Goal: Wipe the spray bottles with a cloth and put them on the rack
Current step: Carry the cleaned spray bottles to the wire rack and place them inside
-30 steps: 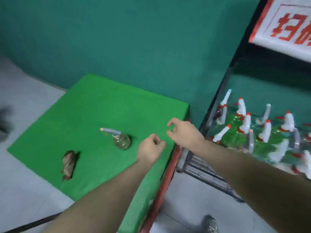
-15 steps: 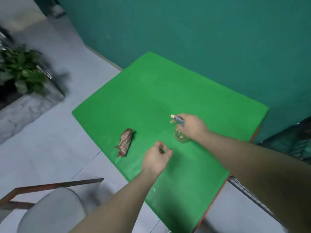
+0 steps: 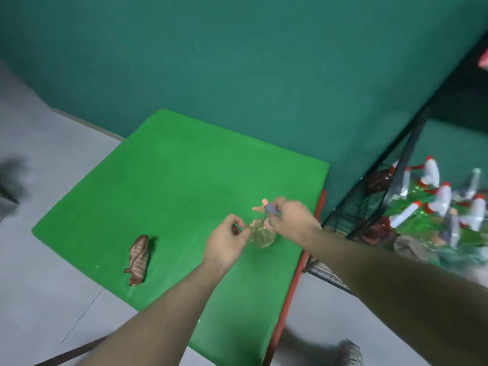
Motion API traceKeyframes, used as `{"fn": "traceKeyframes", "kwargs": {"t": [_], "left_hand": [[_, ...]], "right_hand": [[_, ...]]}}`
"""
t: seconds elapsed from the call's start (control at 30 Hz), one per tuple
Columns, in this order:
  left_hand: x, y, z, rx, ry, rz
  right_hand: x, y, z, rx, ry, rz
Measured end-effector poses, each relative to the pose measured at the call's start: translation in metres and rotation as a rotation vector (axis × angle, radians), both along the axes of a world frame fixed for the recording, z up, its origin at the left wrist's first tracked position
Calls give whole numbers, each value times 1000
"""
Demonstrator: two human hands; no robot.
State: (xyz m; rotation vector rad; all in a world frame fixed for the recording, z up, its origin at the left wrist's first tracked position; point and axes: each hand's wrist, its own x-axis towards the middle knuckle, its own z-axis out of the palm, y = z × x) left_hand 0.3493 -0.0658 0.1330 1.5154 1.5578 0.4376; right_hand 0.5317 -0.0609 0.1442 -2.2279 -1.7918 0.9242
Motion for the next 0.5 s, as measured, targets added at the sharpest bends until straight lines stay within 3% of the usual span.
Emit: {"fn": "traceKeyframes", "kwargs": {"t": [0.23,0.5], "left_hand": [[141,-20,51,57,-130,-289],[281,-82,97,138,-206,-623]], "right_hand": [[125,-113,92,22,-248,-230],[248,-234,158,111,-230,-616]]}}
